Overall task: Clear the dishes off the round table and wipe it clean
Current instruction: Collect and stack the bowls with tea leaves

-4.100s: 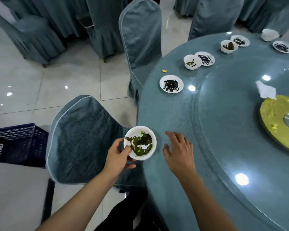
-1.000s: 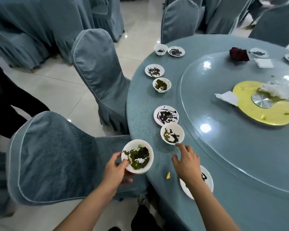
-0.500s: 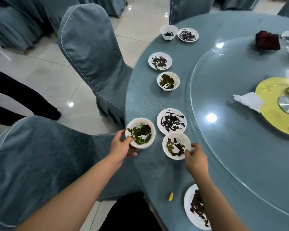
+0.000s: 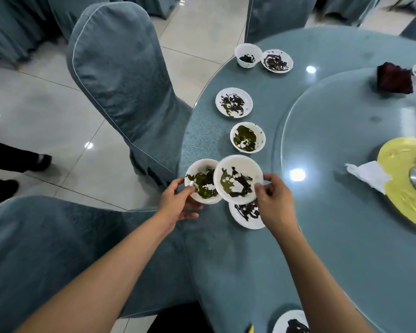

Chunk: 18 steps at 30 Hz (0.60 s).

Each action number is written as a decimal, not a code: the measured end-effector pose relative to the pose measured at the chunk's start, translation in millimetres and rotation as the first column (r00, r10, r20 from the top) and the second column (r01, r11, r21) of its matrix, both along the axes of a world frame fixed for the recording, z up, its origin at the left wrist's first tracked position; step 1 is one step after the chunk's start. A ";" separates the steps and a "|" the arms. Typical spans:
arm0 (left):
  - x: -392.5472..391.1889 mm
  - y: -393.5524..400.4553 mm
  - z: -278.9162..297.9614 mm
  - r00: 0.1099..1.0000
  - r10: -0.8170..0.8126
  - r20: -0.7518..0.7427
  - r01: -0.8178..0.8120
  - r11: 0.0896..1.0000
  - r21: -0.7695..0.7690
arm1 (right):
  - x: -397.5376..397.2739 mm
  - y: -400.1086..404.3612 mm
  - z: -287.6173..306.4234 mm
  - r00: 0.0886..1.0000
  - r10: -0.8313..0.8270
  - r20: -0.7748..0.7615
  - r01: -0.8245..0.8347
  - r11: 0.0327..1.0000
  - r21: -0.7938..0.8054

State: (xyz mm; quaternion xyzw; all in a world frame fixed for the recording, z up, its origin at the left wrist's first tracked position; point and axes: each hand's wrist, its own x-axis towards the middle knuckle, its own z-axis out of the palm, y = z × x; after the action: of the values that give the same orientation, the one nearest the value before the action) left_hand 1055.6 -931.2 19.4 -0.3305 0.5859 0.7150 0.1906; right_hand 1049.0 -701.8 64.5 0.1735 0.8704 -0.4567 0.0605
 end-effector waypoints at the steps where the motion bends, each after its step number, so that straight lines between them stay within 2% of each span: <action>1: -1.0 -2.4 -0.1 1.000 -0.001 0.004 0.001 1.000 0.023 | -10.1 -10.9 0.8 1.000 0.025 -0.005 -0.025 1.000 -0.014; 4: -0.8 -7.6 -0.1 1.000 0.013 0.019 -0.015 0.998 0.063 | -30.3 -35.0 1.5 0.992 0.124 0.000 -0.124 0.992 -0.018; 8: 1.5 -10.3 1.7 0.999 0.034 0.022 -0.036 0.994 0.107 | -38.2 -47.6 -1.4 0.965 0.251 0.070 -0.255 0.965 0.061; 10: 1.3 -11.3 0.6 0.999 0.033 0.022 -0.035 0.993 0.109 | -43.4 -47.2 -2.8 0.961 0.261 0.093 -0.267 0.962 0.056; 12: 2.3 -12.5 -0.1 1.000 0.027 0.007 -0.028 0.994 0.104 | -54.6 -42.1 -4.1 0.973 0.214 0.088 -0.219 0.974 0.053; 15: -0.1 -13.8 -0.9 1.000 -0.002 -0.029 0.005 0.996 0.093 | -87.9 -26.7 -16.5 0.996 0.055 0.070 -0.063 0.991 0.115; 18: -3.0 -13.7 -0.3 0.998 -0.033 -0.047 0.036 0.996 0.079 | -125.5 -9.0 -41.9 0.974 -0.162 0.157 0.138 0.978 0.156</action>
State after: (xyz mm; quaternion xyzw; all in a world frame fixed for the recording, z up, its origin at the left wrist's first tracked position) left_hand 1052.7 -944.9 19.1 -0.2961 0.5667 0.7417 0.2025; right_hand 923.6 -710.7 22.6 0.2811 0.8771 -0.3797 0.0867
